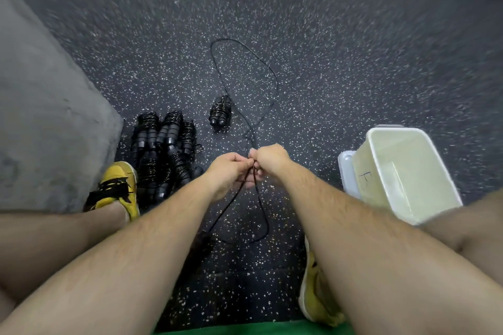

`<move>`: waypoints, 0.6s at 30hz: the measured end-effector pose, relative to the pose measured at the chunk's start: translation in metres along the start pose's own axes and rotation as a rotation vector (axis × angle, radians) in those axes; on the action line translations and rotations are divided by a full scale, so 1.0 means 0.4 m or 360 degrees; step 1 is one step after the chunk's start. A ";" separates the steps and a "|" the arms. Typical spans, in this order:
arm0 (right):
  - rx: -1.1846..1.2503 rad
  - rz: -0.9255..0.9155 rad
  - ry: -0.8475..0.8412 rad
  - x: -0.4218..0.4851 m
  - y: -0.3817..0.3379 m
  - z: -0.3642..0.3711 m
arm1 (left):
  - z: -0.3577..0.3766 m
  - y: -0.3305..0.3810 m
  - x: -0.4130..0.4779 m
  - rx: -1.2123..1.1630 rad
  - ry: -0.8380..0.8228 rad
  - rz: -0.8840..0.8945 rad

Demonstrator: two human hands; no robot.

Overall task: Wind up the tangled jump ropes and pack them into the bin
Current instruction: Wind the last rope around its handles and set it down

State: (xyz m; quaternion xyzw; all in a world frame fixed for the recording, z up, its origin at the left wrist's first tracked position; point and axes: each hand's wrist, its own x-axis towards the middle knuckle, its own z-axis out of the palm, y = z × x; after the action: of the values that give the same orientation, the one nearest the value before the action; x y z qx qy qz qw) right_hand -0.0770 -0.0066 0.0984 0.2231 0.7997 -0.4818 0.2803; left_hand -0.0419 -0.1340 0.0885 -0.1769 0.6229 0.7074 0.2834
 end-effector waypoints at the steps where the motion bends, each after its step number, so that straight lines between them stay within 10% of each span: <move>1: -0.0070 -0.0056 -0.0004 -0.022 -0.030 -0.025 | 0.013 0.030 -0.020 -0.0011 -0.0019 0.0033; 8: -0.0350 -0.0463 0.0192 -0.226 -0.269 -0.243 | 0.126 0.279 -0.177 -0.0007 -0.0150 0.0329; 18: 0.0339 -0.1162 0.0047 -0.498 -0.489 -0.402 | 0.172 0.619 -0.383 0.0422 -0.0027 0.1005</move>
State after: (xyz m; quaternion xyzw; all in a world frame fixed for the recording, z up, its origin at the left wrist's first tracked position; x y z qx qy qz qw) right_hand -0.0890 0.0349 0.4177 -0.0418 0.7759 -0.6272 0.0538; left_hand -0.0696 -0.1100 0.3856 0.0690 0.7310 0.6746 0.0762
